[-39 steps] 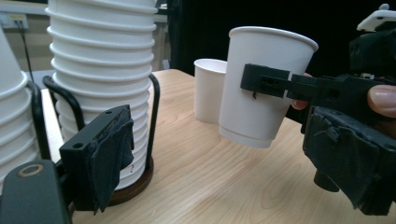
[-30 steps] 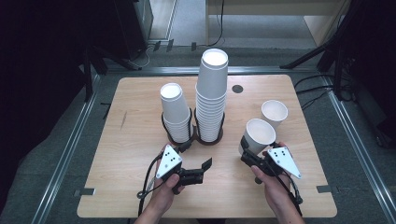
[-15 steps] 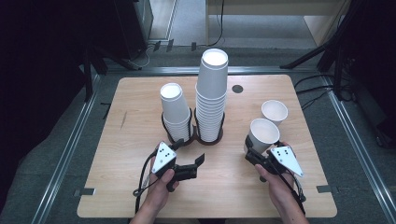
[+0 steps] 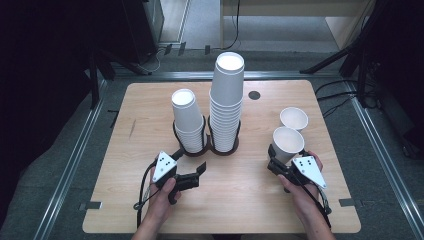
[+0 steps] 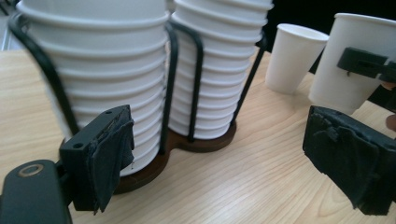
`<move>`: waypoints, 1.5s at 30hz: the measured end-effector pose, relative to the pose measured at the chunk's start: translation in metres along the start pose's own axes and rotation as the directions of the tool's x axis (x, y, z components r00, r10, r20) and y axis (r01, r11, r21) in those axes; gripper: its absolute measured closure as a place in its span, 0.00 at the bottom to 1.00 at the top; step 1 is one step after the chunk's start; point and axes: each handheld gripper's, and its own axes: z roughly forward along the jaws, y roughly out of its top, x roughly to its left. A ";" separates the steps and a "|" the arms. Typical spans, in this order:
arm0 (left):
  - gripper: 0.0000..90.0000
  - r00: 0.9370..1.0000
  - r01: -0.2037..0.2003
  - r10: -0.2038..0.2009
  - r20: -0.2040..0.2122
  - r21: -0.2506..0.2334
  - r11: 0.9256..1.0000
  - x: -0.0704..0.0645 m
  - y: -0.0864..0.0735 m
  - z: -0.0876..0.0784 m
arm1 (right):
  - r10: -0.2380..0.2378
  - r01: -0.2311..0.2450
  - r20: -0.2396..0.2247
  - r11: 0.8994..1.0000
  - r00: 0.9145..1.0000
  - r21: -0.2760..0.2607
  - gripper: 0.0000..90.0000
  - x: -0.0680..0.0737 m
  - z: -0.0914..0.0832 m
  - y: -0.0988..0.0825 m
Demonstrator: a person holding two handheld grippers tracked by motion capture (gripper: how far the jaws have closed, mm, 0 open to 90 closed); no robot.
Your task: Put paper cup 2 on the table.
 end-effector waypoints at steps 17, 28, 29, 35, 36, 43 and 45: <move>0.10 0.996 0.036 -0.033 -0.080 0.039 0.999 0.027 -0.021 -0.023 | -0.096 0.102 -0.076 0.992 0.992 0.078 0.16 0.007 0.004 -0.013; 0.10 0.989 0.065 -0.057 -0.138 0.049 0.997 0.045 -0.031 -0.045 | -0.121 0.132 -0.094 0.984 0.988 0.121 0.15 0.011 0.005 -0.017; 0.10 0.988 0.069 -0.062 -0.140 0.049 0.996 0.046 -0.032 -0.047 | -0.128 0.139 -0.091 0.983 0.988 0.122 0.15 0.011 0.005 -0.018; 0.10 0.985 0.069 -0.060 -0.161 0.052 0.996 0.051 -0.036 -0.057 | -0.137 0.148 -0.088 0.979 0.987 0.139 0.15 0.012 0.006 -0.019; 0.10 0.984 0.075 -0.066 -0.166 0.053 0.996 0.052 -0.037 -0.058 | -0.136 0.147 -0.087 0.979 0.987 0.140 0.15 0.012 0.006 -0.019; 0.10 0.978 0.092 -0.081 -0.193 0.051 0.994 0.059 -0.040 -0.061 | -0.133 0.146 -0.093 0.978 0.987 0.152 0.15 0.013 0.006 -0.020; 0.10 0.978 0.091 -0.078 -0.191 0.057 0.994 0.059 -0.042 -0.060 | -0.131 0.145 -0.100 0.978 0.986 0.153 0.15 0.013 0.005 -0.020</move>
